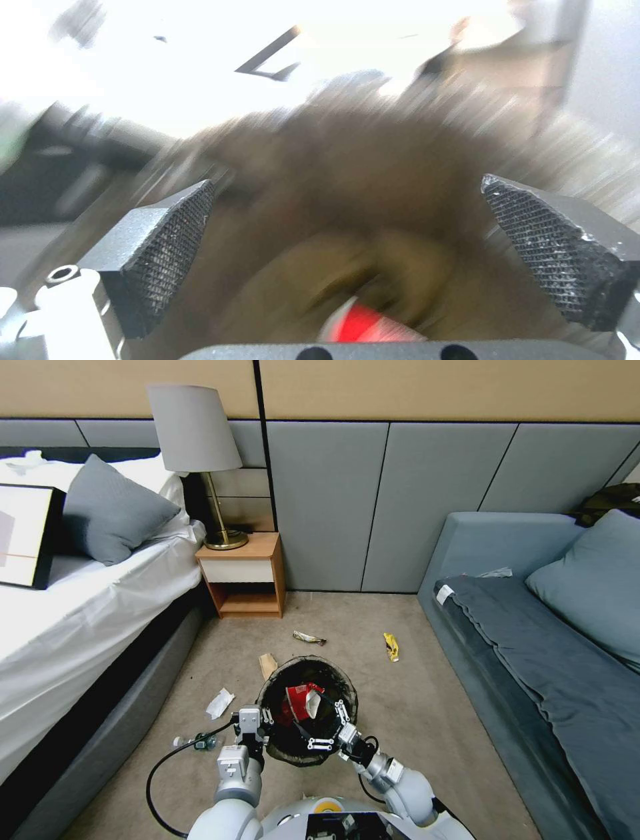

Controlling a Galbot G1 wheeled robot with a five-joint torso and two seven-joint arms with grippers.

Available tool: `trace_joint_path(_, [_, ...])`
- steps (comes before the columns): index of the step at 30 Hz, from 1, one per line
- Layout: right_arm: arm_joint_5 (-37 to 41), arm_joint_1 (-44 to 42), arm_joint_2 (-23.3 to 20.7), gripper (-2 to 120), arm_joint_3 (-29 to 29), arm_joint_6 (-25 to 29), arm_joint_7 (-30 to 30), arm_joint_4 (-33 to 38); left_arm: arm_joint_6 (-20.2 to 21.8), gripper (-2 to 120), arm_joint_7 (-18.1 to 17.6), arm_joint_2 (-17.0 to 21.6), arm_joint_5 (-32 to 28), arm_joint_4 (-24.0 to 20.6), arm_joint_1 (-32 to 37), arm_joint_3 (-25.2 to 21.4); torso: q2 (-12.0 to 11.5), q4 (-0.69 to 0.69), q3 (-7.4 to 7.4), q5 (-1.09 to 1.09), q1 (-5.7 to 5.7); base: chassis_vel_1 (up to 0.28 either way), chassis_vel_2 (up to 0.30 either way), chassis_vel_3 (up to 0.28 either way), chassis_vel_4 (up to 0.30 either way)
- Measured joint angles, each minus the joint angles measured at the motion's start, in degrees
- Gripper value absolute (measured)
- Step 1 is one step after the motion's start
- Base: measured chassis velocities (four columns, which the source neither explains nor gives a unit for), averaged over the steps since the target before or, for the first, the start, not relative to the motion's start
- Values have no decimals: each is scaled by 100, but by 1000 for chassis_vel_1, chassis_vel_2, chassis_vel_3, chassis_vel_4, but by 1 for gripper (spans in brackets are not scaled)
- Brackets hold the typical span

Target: Pick up the trash bin, then pick up the garbage from the floor and place it into the trash bin.

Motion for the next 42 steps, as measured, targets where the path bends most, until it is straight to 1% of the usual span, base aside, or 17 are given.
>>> trace_joint_path(1, [-28, -17, 17, 100, 31, -28, 137, 143, 0, 0, 0, -1, 0, 7, -2, -4, 0, 0, 0, -1, 0, 0, 0, 0, 0])
trace_joint_path(2, [-28, -17, 17, 100, 31, -28, 137, 143, 0, 0, 0, -1, 0, 7, -2, -4, 0, 0, 0, -1, 0, 0, 0, 0, 0])
trace_joint_path(4, [-73, -41, 82, 100, 134, -26, 560, 584, -1, 0, 0, -11, 0, 33, -7, -18, 0, 0, 0, 0, 0, 0, 0, 0, 0])
trace_joint_path(5, [-73, -41, 82, 100, 134, -26, 560, 584, -1, 0, 0, -11, 0, 33, -7, -18, 0, 0, 0, 0, 0, 0, 0, 0, 0])
trace_joint_path(7, [-92, -49, 145, 100, 241, 9, 855, 913, -3, 0, 1, -19, -1, 34, -8, -38, 0, 1, 0, -1, 0, 0, 0, 0, 0])
trace_joint_path(8, [-92, -49, 145, 100, 241, 9, 855, 913, -3, 0, 1, -19, -1, 34, -8, -38, 0, 1, 0, -1, 0, 0, 0, 0, 0])
trace_joint_path(10, [-108, -75, 244, 100, 421, 106, 1127, 1175, -3, 0, 0, -28, -5, 34, -9, -65, 0, 0, 0, 0, 0, 0, 0, 0, 0])
trace_joint_path(12, [-112, -103, 277, 100, 476, 145, 1215, 1225, -4, 0, 0, -31, -7, 34, -9, -74, 0, 1, 0, -1, 0, 0, 0, 0, 0])
trace_joint_path(14, [-130, -214, 371, 100, 640, 301, 1493, 1263, -5, 0, 0, -35, -14, 32, -9, -85, 0, 0, 0, 0, 0, 0, 0, 0, 0])
trace_joint_path(16, [-142, -248, 407, 100, 710, 371, 1566, 1239, -5, 0, -1, -36, -16, 31, -10, -86, 0, -1, 0, -1, 0, 0, 0, 0, 0])
trace_joint_path(20, [-177, -442, 589, 100, 1225, 729, 1696, 965, -10, 0, -1, -38, -19, 27, -5, -91, 0, 0, 0, 0, 0, 0, 0, 0, 0])
trace_joint_path(21, [-177, -442, 589, 100, 1225, 729, 1696, 965, -10, 0, -1, -38, -19, 27, -5, -91, 0, 0, 0, 0, 0, 0, 0, 0, 0])
trace_joint_path(24, [-174, -592, 754, 100, 1543, 928, 1837, 727, -21, 0, -4, -42, -28, 23, 0, -122, 0, 0, 0, 0, 0, 0, 0, 0, 0])
trace_joint_path(25, [-174, -592, 754, 100, 1543, 928, 1837, 727, -21, 0, -4, -42, -28, 23, 0, -122, 0, 0, 0, 0, 0, 0, 0, 0, 0])
trace_joint_path(28, [-177, -764, 895, 100, 1802, 1070, 1971, 462, -22, 0, -3, -46, -36, 10, -9, -129, 0, 0, 0, 0, 0, 0, 0, 0, 0])
trace_joint_path(32, [-164, -980, 984, 100, 1987, 1215, 2055, 188, -24, 0, -3, -44, -38, 5, -14, -136, 0, 0, 0, 0, 0, 0, 0, 0, 0])
trace_joint_path(42, [-145, -1056, 1084, 100, 2129, 1347, 2097, -135, -31, 0, -3, -32, -40, -28, -1, -117, 0, 0, 0, 0, 0, 0, 0, 0, 0])
